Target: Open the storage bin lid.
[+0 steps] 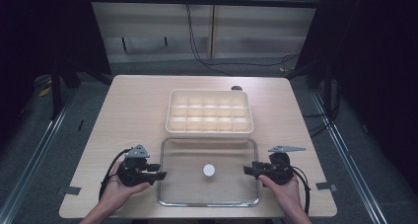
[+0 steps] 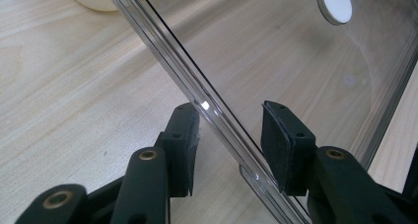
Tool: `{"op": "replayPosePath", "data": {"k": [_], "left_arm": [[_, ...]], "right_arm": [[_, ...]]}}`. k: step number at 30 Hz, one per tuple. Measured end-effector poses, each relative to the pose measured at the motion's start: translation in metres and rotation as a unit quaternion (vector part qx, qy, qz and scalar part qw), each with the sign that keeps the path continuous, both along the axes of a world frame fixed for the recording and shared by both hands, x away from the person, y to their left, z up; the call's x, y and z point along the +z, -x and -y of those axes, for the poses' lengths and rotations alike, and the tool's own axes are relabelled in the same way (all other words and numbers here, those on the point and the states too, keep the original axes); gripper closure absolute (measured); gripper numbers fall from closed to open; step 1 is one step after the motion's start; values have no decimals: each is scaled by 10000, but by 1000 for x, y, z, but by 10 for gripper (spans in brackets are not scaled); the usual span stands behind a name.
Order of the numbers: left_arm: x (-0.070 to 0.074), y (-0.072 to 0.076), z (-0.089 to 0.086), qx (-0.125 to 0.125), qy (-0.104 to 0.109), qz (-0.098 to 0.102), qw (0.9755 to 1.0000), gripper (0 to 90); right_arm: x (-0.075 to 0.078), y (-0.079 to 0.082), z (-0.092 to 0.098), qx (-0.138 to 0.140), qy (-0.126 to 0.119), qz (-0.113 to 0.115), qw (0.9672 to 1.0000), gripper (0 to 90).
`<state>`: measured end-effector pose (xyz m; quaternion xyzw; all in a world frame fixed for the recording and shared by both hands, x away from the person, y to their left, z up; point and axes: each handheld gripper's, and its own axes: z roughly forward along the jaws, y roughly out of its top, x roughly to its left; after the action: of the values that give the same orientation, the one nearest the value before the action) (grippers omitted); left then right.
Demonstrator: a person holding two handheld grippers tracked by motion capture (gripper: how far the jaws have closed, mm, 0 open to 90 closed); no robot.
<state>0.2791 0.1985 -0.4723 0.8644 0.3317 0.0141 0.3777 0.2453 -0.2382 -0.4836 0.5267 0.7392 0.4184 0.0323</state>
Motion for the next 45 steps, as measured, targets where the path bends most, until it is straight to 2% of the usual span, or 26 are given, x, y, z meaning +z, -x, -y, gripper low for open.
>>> {"op": "replayPosePath", "data": {"k": [19, 26, 32, 34, 35, 37, 38, 39, 41, 42, 45], "left_arm": [[-6, -6, 0, -30, -43, -181, 9998, 555], [-11, -8, 3, 12, -108, -308, 9995, 513], [-16, -9, 4, 51, -55, -410, 9991, 470], [-17, -9, 4, 66, -51, -421, 9991, 449], [-17, -9, 3, 47, -29, -458, 9989, 432], [-16, -9, 1, 138, -83, -316, 9994, 413], [-16, -9, 1, 138, -83, -316, 9994, 391], [-14, -10, -3, 221, 56, -260, 9994, 375], [-13, -10, -4, 300, 72, -209, 9993, 365], [-9, -9, -8, 367, 128, -60, 9992, 360], [-1, -5, -13, 430, 285, 153, 9986, 334]], "right_arm": [[-10, -5, -3, -94, 105, -42, 9999, 461], [-13, -7, -7, -113, 395, -35, 9991, 418], [-14, -6, -8, -112, 393, 27, 9992, 400], [-14, -6, -9, -176, 544, 105, 9983, 338], [-14, -6, -7, -218, 557, 102, 9982, 343], [-12, -6, -1, -270, 348, 253, 9987, 335], [-10, -5, 1, -325, 282, 330, 9985, 332], [-7, -4, 3, -363, 236, 441, 9981, 324], [-6, -3, 5, -376, 193, 505, 9978, 318], [0, 0, 8, -426, 109, 734, 9963, 312], [7, 5, 11, -401, 9, 1045, 9937, 302]]}}
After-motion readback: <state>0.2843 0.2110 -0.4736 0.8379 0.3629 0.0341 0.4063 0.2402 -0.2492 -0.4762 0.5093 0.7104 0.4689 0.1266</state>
